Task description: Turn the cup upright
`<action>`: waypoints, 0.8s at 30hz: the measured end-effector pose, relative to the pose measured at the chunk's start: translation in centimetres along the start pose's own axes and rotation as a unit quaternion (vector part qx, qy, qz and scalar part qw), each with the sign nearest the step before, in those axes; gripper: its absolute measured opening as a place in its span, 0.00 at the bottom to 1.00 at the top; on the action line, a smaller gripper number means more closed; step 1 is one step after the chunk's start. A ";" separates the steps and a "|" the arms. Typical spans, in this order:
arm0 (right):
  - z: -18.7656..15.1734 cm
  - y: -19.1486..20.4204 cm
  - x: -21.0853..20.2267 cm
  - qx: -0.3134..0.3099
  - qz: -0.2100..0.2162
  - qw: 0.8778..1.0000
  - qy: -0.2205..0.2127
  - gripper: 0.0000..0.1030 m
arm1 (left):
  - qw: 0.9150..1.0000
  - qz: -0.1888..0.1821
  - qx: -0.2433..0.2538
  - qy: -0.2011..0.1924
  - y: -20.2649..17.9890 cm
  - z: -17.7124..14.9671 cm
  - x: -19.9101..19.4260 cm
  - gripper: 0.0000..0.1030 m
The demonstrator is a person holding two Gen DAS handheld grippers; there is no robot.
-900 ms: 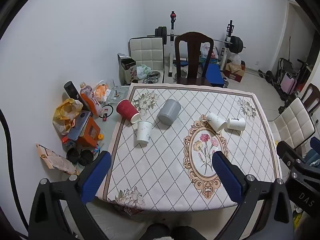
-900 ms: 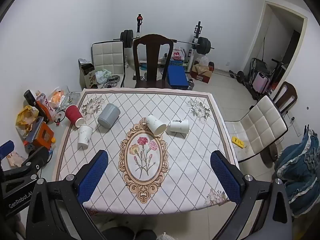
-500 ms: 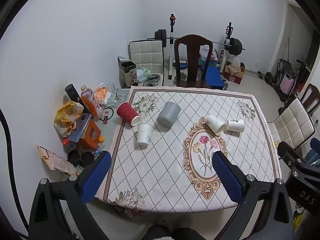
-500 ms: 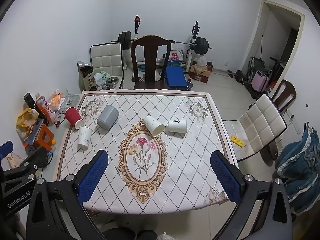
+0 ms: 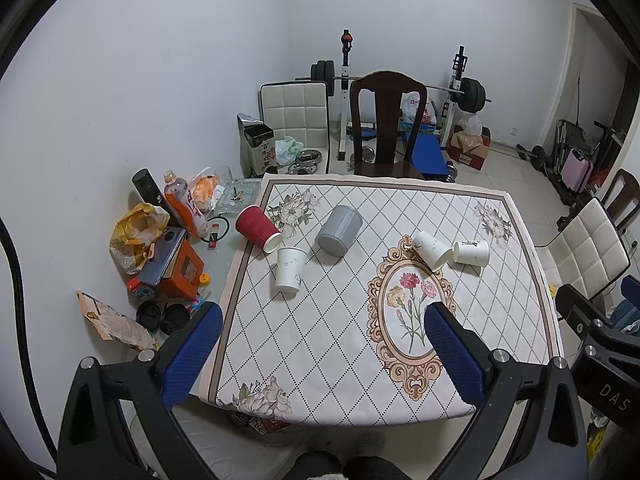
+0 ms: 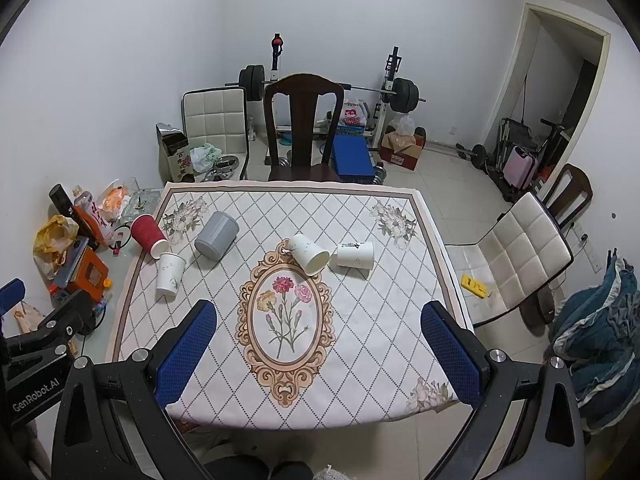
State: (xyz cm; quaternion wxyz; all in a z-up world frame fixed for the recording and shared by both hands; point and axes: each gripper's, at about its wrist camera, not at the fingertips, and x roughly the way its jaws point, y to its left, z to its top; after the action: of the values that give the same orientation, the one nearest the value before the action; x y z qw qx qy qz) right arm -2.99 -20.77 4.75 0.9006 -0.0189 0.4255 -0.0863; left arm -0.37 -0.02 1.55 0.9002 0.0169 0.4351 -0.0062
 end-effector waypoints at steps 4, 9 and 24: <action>-0.1 0.0 0.0 0.000 0.000 1.000 -0.001 1.00 | 1.000 0.000 0.000 0.000 0.0 0.1 -0.1 1.00; -0.1 -0.1 -0.1 0.000 -0.001 1.000 -0.002 1.00 | 1.000 0.000 0.000 -0.002 0.4 0.6 -0.5 1.00; -0.1 -0.1 -0.2 0.000 -0.001 1.000 -0.004 1.00 | 1.000 0.001 -0.002 -0.003 0.1 1.1 -0.4 1.00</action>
State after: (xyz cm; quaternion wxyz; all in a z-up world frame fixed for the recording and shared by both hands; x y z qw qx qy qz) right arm -3.25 -20.85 4.88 0.9021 -0.0199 0.4223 -0.0870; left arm 0.23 0.00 2.52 0.9015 0.0157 0.4325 -0.0043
